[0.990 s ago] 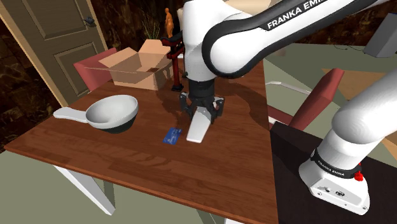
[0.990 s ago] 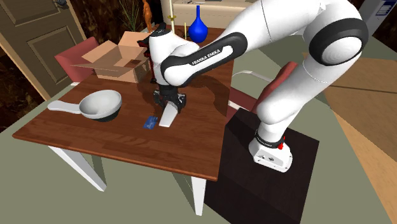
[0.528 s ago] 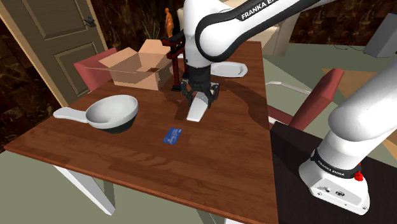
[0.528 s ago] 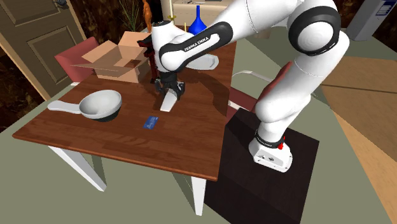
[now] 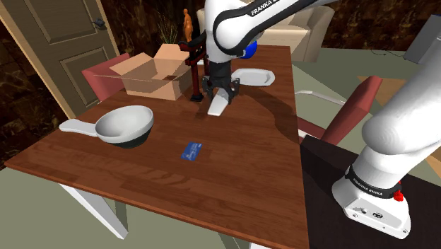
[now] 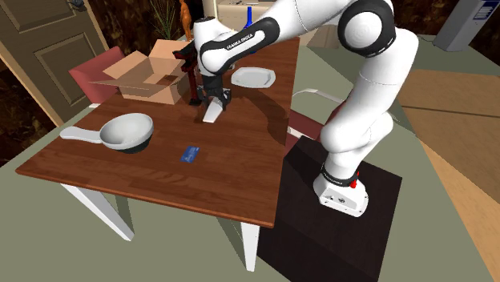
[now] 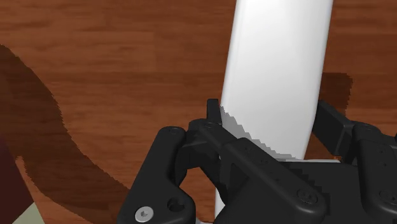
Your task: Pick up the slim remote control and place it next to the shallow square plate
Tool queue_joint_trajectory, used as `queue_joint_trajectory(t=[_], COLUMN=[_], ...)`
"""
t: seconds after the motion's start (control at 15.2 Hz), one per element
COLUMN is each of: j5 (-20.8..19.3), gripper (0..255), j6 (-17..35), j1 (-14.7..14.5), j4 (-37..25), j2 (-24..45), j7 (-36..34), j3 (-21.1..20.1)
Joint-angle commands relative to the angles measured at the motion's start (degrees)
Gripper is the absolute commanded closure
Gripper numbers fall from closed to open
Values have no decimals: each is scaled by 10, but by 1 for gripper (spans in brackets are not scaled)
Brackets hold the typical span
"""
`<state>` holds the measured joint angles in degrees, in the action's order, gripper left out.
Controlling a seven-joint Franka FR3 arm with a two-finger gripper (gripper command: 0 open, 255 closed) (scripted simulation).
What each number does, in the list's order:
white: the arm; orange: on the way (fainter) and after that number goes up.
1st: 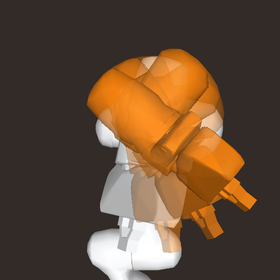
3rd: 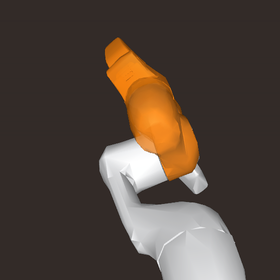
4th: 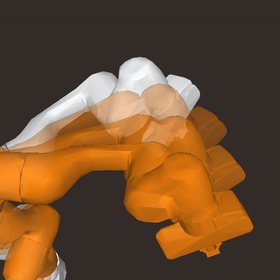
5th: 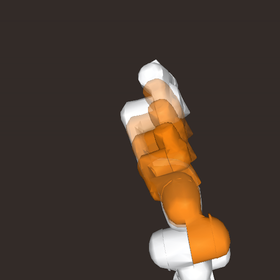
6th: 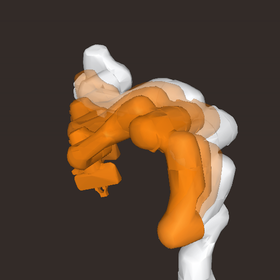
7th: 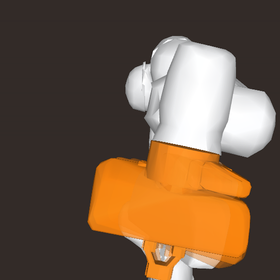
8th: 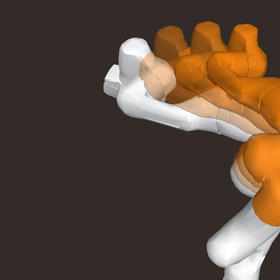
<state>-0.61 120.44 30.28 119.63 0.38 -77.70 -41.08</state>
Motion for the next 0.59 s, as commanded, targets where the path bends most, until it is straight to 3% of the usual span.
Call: queue_joint_trajectory(t=[0.0, 0.53], j5=[-23, -104], gripper=[255, 255], j6=[-6, -50], j1=[9, 20], j4=[-28, -179], j2=[30, 162], j7=[8, 37], j3=[9, 50])
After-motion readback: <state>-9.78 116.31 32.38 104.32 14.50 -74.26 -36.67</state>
